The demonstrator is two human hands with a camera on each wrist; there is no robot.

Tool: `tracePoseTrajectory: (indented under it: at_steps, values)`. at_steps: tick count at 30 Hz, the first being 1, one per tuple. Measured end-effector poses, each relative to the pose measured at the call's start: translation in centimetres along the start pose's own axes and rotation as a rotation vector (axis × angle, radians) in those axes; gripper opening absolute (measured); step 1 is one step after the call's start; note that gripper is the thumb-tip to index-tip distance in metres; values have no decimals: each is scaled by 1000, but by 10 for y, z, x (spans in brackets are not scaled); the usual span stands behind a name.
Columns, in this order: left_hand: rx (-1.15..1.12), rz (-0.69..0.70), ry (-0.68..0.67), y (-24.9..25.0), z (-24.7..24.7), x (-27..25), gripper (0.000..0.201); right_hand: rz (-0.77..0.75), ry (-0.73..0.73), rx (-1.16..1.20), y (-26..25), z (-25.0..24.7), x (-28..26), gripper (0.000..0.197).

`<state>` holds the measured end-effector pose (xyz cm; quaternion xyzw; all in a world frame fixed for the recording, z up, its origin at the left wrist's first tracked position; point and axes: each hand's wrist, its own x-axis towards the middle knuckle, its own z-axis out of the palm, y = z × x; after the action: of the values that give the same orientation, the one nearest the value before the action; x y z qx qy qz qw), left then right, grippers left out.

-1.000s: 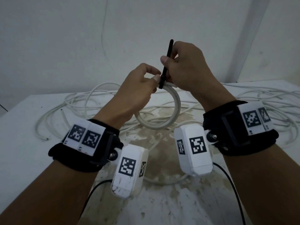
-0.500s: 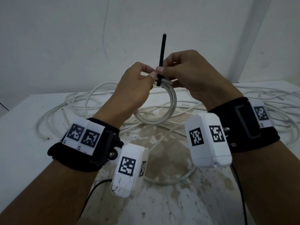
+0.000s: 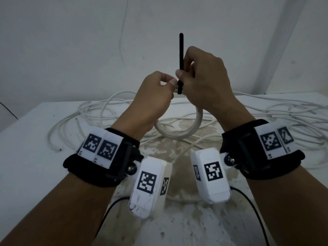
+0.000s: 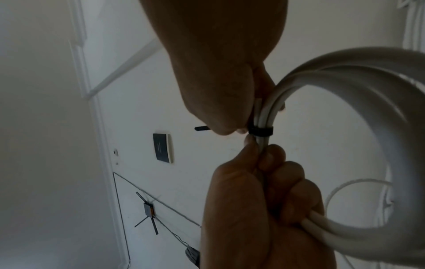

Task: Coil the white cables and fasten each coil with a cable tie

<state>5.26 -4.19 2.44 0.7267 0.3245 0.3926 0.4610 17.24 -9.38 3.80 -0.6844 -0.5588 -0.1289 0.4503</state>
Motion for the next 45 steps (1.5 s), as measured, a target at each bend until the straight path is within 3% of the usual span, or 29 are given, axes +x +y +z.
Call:
tracePoseTrajectory:
  at_steps: [2, 5, 8, 10, 12, 23, 30, 36, 41, 45]
  values:
    - [-1, 5, -19, 1, -1, 0, 10, 80, -11, 60, 4, 1, 3, 18]
    - [-8, 8, -30, 2, -3, -1, 9, 227, -58, 341, 6, -3, 4, 19]
    - [-2, -3, -7, 2, -3, 1, 11, 275, -225, 563, 8, -14, 2, 11]
    - [-12, -25, 5, 1, -5, 2, 14, 278, -366, 653, 10, -20, 0, 25]
    - [-36, -40, 2, 0, -6, 2, 15, 268, -415, 659, 11, -21, -2, 31]
    - [37, -30, -3, -5, -3, 1, 14, 161, -326, 520, 8, -13, -5, 34]
    - [-102, -79, -61, 1, -8, -2, 14, 97, -315, 500, 9, -15, -4, 34]
    - [-56, -22, -154, 11, -14, -4, 12, 241, -272, 579, 8, -26, 4, 24]
    - [-74, -52, -218, 9, -7, -8, 17, 185, -229, 477, 10, -18, 3, 19]
    - [-72, 1, -253, 8, -5, -9, 20, 184, -169, 446, 11, -18, 4, 16]
